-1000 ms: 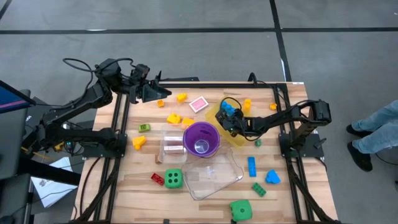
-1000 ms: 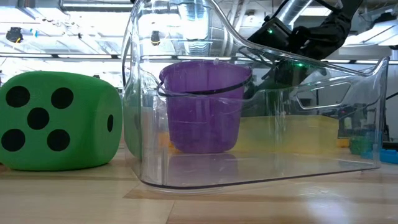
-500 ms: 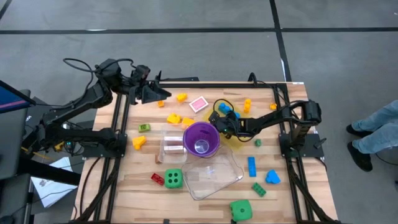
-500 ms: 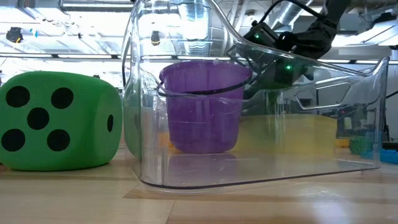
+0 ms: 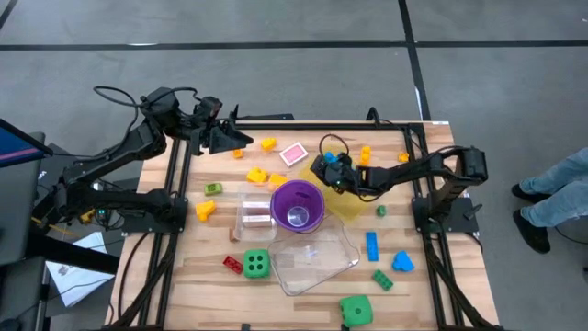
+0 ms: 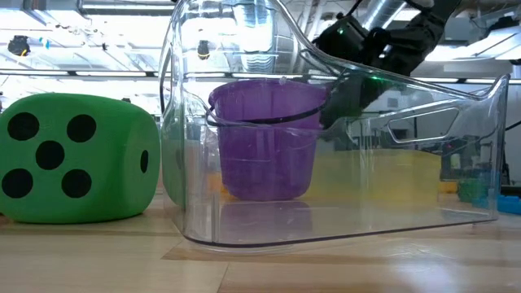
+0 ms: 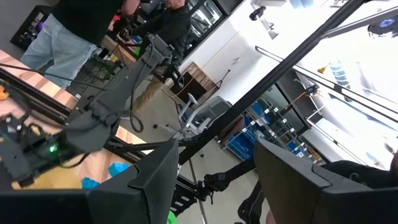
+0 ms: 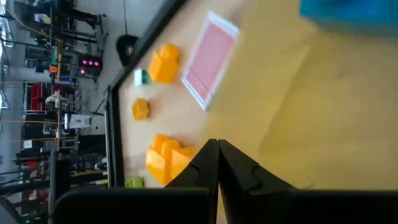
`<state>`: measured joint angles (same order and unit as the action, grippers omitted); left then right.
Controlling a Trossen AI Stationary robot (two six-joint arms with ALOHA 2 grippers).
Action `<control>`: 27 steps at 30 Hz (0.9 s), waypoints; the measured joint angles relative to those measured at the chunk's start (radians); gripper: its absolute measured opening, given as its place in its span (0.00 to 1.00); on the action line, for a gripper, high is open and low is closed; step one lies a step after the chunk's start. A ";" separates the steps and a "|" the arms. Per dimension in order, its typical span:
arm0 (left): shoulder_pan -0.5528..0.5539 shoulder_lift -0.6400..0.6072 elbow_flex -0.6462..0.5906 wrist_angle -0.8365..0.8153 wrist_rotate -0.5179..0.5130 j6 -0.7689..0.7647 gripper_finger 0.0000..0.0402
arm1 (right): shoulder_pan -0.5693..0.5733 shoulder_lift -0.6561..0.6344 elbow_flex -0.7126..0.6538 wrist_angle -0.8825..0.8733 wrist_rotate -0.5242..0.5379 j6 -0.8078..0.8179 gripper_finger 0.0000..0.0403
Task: Pick & Place Toys
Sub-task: Put the small blue game piece into the yellow bin
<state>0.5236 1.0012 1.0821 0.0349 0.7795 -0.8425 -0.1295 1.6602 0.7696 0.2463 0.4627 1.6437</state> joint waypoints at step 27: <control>0.000 0.000 0.000 0.241 -0.027 0.119 0.51 | 0.004 -0.704 0.000 -0.290 -0.214 -0.866 0.00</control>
<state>0.5240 1.0012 1.0821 0.2758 0.7523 -0.7240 -0.1250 0.9563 0.7692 -0.0439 0.2483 0.7776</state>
